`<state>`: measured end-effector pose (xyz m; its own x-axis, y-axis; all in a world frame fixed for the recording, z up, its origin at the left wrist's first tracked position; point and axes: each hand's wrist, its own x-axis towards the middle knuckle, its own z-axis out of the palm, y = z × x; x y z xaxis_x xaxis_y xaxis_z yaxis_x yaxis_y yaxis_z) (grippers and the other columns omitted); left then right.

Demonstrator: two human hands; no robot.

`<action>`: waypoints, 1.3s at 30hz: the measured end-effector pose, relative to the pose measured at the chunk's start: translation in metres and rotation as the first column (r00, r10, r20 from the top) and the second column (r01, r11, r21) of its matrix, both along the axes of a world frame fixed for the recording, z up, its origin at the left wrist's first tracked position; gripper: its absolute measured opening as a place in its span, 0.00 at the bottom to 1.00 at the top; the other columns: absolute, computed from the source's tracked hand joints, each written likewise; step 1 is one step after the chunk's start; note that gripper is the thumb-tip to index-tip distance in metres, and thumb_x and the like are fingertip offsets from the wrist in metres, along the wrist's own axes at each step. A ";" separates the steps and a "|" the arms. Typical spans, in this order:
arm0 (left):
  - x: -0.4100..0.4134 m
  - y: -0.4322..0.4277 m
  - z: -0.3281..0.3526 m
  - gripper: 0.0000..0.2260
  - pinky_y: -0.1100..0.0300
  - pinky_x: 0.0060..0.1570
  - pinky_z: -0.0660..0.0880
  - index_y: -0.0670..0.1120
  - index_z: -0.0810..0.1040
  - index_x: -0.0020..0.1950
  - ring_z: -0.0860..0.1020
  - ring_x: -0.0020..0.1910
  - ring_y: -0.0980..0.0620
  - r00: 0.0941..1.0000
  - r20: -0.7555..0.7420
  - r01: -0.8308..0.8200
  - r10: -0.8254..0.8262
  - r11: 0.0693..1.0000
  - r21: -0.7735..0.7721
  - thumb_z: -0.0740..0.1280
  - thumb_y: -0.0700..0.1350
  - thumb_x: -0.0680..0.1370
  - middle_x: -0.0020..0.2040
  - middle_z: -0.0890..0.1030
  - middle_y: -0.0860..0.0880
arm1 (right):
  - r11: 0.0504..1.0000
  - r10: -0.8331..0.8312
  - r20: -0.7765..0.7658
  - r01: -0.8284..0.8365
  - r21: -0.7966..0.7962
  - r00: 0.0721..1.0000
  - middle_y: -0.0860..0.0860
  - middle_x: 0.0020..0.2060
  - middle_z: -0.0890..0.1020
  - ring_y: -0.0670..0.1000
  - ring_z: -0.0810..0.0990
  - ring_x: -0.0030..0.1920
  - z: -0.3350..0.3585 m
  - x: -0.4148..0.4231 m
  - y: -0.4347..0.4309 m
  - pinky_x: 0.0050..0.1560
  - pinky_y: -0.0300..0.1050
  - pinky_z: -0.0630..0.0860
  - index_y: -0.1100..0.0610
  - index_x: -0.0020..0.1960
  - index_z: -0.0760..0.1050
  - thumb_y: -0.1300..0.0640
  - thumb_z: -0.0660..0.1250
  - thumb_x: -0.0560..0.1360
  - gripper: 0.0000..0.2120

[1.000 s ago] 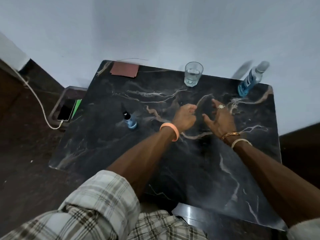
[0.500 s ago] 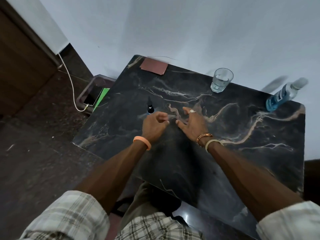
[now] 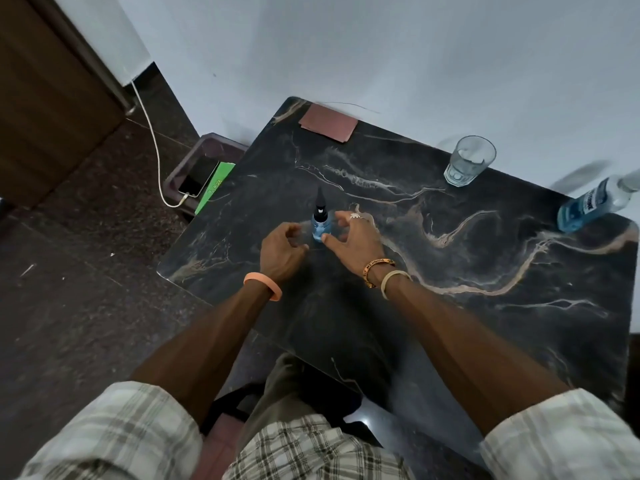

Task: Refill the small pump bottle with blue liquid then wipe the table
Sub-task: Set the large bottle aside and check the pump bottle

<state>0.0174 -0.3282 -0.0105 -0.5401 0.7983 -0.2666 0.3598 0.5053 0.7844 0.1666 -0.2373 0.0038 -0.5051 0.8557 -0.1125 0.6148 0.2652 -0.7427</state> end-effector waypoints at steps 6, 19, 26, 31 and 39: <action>-0.024 0.029 -0.005 0.28 0.59 0.61 0.71 0.44 0.71 0.72 0.75 0.65 0.49 0.983 -0.030 0.179 -0.182 0.980 -0.082 0.72 0.37 0.73 0.67 0.76 0.46 | 0.992 -0.124 -0.028 0.123 -0.042 0.992 0.52 0.57 0.80 0.50 0.80 0.53 -0.013 -0.024 -0.010 0.52 0.44 0.74 0.53 0.65 0.70 0.50 0.75 0.70 0.27; -0.038 0.089 -0.010 0.12 0.73 0.44 0.67 0.52 0.77 0.54 0.77 0.47 0.57 0.851 -0.111 0.518 -0.513 0.855 0.022 0.75 0.47 0.73 0.48 0.78 0.58 | 0.976 -0.191 -0.001 0.190 -0.102 0.982 0.48 0.56 0.81 0.49 0.79 0.55 -0.008 -0.036 0.024 0.57 0.51 0.77 0.52 0.65 0.74 0.51 0.71 0.71 0.23; -0.028 0.155 0.011 0.18 0.55 0.54 0.80 0.48 0.77 0.59 0.82 0.51 0.57 0.835 -0.014 0.544 -0.550 0.822 0.171 0.77 0.45 0.71 0.53 0.82 0.53 | 0.942 -0.318 -0.040 0.312 -0.122 0.947 0.53 0.61 0.80 0.53 0.80 0.58 0.020 -0.026 0.080 0.60 0.53 0.76 0.56 0.69 0.72 0.56 0.69 0.74 0.24; -0.018 0.192 0.022 0.16 0.58 0.50 0.81 0.49 0.77 0.56 0.82 0.48 0.58 0.810 -0.001 0.573 -0.587 0.790 0.217 0.76 0.50 0.72 0.50 0.84 0.54 | 0.880 -0.469 -0.083 0.457 -0.129 0.879 0.51 0.58 0.81 0.49 0.81 0.53 0.031 -0.018 0.107 0.56 0.49 0.79 0.54 0.67 0.73 0.53 0.73 0.71 0.26; -0.003 0.221 0.017 0.20 0.60 0.52 0.79 0.47 0.77 0.60 0.81 0.50 0.55 0.784 -0.046 0.609 -0.619 0.754 0.246 0.77 0.44 0.71 0.53 0.83 0.51 | 0.835 -0.550 -0.024 0.547 -0.060 0.835 0.49 0.51 0.83 0.49 0.81 0.49 0.028 -0.013 0.138 0.47 0.43 0.76 0.54 0.59 0.77 0.51 0.75 0.69 0.20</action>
<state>0.0145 -0.1069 0.0060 0.0940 0.9949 -0.0371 0.4977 -0.0146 0.8672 0.1537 -0.0990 0.0319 0.0407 0.9876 -0.1516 0.6188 -0.1441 -0.7722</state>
